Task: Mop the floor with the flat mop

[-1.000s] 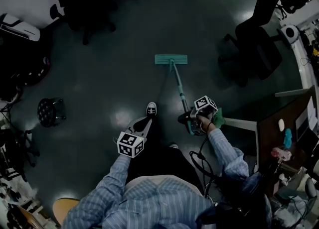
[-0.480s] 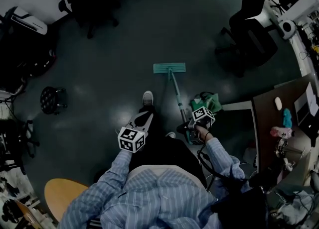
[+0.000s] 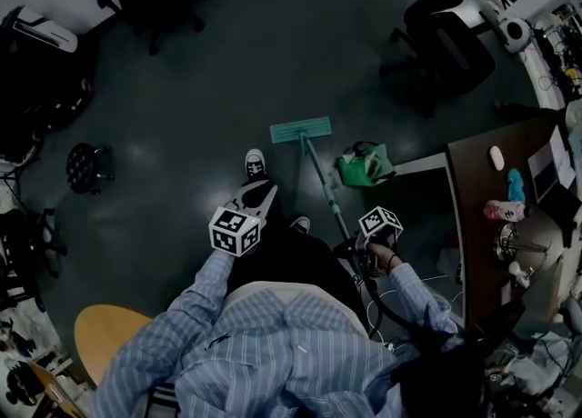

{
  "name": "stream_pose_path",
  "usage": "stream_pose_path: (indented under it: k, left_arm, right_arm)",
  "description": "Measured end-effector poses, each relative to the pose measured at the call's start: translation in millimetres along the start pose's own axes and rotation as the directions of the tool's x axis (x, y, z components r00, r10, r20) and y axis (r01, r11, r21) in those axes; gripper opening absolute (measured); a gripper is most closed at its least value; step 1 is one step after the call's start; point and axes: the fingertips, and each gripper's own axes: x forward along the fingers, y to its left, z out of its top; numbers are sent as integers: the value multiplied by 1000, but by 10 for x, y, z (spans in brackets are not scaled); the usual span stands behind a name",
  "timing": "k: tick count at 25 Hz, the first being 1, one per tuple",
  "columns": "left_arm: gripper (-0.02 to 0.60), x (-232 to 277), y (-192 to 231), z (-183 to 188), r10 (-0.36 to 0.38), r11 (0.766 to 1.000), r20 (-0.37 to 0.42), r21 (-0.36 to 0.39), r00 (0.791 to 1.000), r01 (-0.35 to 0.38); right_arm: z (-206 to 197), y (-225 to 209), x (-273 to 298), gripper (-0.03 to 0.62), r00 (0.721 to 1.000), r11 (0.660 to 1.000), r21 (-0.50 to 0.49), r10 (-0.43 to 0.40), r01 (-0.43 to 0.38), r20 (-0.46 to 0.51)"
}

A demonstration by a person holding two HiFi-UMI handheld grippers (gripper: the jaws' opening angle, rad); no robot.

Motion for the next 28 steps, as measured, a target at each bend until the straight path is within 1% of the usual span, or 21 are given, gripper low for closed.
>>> stream_pose_path:
  k: [4,6,8,12,17,21,26,28]
  left_arm:
    - [32,-46,-137,9,3,1000,1,9,1000,-3]
    - [32,-120,-161,25,9,1000,3,13,1000,-9]
    - [32,-198,-133,70,24,1000,14,14,1000,-24]
    - [32,-334,-46,160,60,998,42,14,997,-61]
    - [32,-413,29,181,93,996,58,0,994,-93]
    - [32,-426,42,183,101,995,64,-5,993,-101]
    - [32,-434,81,200,111,994,69,-7,991,-111]
    - [32,-437,98,225,116,993,75,-4,990,-116]
  right_arm:
    - [-272,-288,-157,11,998,998,-15,-62,62,-29]
    - [-398,-339,-202,11,997,997,-7,-72,71,-41]
    - [-453,-342,-231,11,997,998,5,-60,60,-44]
    - [-426,-285,-247,11,999,1000,13,-22,23,-46]
    - [-427,-221,-226,11,998,1000,-11,-19,18,-61]
    - [-414,-248,-222,11,998,1000,-13,-20,19,-63]
    - [-352,-127,-235,11,998,999,-42,4,-6,-67]
    - [-317,-124,-240,11,998,999,-41,0,-3,-71]
